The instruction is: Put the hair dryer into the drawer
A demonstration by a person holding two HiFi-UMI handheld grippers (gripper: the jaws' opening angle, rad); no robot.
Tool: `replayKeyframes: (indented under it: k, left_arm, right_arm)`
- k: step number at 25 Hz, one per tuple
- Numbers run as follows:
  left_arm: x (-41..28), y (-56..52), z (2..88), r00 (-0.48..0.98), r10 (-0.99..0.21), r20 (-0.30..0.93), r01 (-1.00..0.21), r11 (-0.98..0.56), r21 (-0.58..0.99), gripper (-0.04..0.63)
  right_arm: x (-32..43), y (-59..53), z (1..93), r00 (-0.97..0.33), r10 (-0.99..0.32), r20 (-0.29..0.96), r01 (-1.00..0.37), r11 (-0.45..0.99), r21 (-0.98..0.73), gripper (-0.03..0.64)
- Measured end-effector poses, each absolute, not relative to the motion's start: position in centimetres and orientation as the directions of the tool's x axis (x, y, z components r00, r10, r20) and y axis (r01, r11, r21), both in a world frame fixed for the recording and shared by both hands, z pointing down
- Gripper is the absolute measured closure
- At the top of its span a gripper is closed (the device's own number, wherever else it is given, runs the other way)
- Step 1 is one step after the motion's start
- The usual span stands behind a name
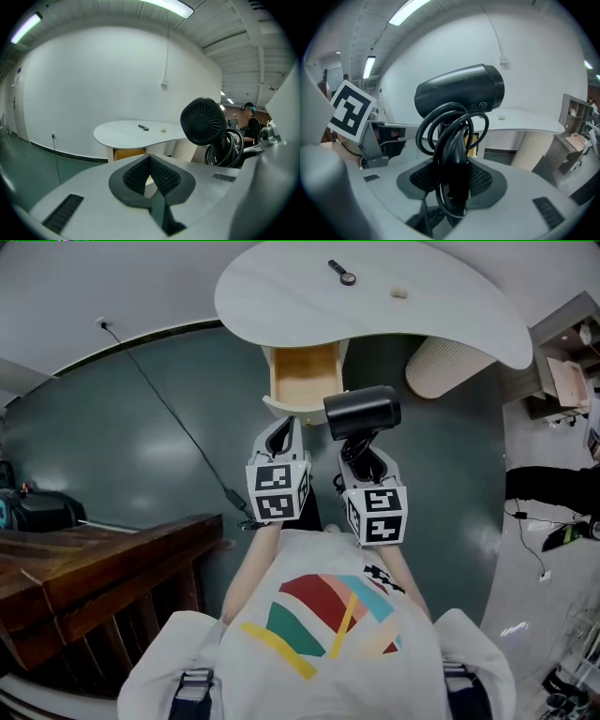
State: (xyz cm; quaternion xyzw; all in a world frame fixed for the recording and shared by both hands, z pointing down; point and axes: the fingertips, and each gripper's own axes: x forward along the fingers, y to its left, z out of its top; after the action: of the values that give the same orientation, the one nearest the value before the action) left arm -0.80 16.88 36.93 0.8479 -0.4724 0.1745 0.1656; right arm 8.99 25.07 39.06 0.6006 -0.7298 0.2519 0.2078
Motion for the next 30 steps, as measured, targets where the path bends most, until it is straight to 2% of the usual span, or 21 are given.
replayKeyframes:
  k: [18, 24, 30]
  left_arm:
    - [-5.3, -2.4, 36.1, 0.481, -0.765, 0.428, -0.869, -0.48, 0.12, 0.578]
    - [-5.1, -4.7, 36.0, 0.487, -0.765, 0.423, -0.865, -0.489, 0.111, 0.578]
    - [-3.3, -5.2, 36.0, 0.487, -0.759, 0.433, -0.861, -0.502, 0.088, 0.578]
  right_arm:
    - [8.0, 5.9, 38.2, -0.102, -0.773, 0.626, -0.992, 0.03, -0.124, 0.428]
    - [8.8, 2.2, 37.4, -0.075, -0.784, 0.617, -0.995, 0.015, -0.102, 0.428]
    - [9.9, 1.1, 37.4, -0.102, -0.777, 0.621, -0.991, 0.028, -0.129, 0.428]
